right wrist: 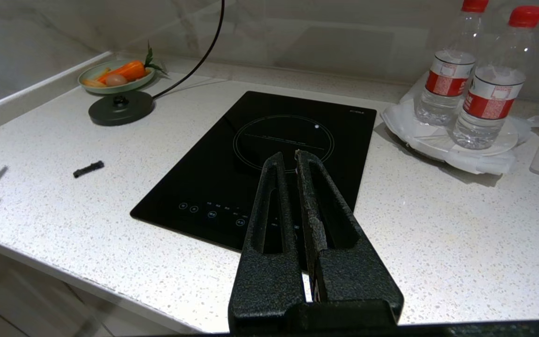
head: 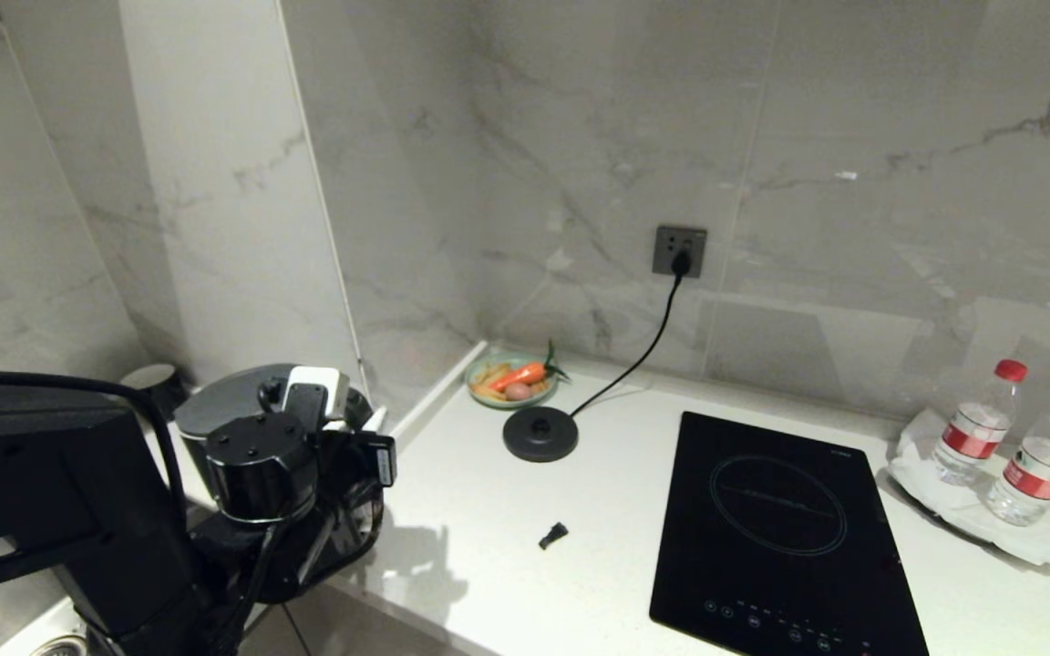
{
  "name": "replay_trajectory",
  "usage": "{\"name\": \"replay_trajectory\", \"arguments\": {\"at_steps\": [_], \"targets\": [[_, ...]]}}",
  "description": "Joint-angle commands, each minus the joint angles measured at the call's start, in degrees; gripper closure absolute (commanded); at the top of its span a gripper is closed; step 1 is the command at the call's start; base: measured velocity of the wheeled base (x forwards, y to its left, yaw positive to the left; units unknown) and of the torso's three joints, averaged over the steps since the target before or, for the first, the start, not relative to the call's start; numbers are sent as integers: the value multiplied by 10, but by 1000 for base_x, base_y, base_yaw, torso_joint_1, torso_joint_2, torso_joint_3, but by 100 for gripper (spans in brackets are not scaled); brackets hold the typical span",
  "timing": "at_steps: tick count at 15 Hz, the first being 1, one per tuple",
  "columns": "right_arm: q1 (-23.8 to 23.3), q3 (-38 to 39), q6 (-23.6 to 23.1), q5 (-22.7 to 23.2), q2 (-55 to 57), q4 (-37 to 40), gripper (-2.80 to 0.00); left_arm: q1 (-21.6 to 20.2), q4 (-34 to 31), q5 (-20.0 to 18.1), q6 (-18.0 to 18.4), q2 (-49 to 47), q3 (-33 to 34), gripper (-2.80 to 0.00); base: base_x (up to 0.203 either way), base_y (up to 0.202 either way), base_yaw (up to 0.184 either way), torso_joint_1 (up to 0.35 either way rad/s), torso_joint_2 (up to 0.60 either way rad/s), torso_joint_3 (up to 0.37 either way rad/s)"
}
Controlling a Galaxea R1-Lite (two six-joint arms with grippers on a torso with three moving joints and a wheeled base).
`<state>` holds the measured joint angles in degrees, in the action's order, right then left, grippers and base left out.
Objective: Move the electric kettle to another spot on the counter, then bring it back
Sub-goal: Place it on the power base
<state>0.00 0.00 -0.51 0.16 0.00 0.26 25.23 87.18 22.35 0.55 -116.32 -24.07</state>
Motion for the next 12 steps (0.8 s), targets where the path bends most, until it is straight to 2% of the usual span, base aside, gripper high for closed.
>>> {"name": "replay_trajectory", "arguments": {"at_steps": [1,7,12], "targets": [[0,0,0,0,0,0,0,18,5,2,0,40,18,0,0,0,0,0,0,0],[0,0,0,0,0,0,0,21,5,2,0,37,14,0,1,2,-9,0,1,1],[0,0,0,0,0,0,0,18,5,1,2,34,15,0,5,7,-157,3,2,2]]}}
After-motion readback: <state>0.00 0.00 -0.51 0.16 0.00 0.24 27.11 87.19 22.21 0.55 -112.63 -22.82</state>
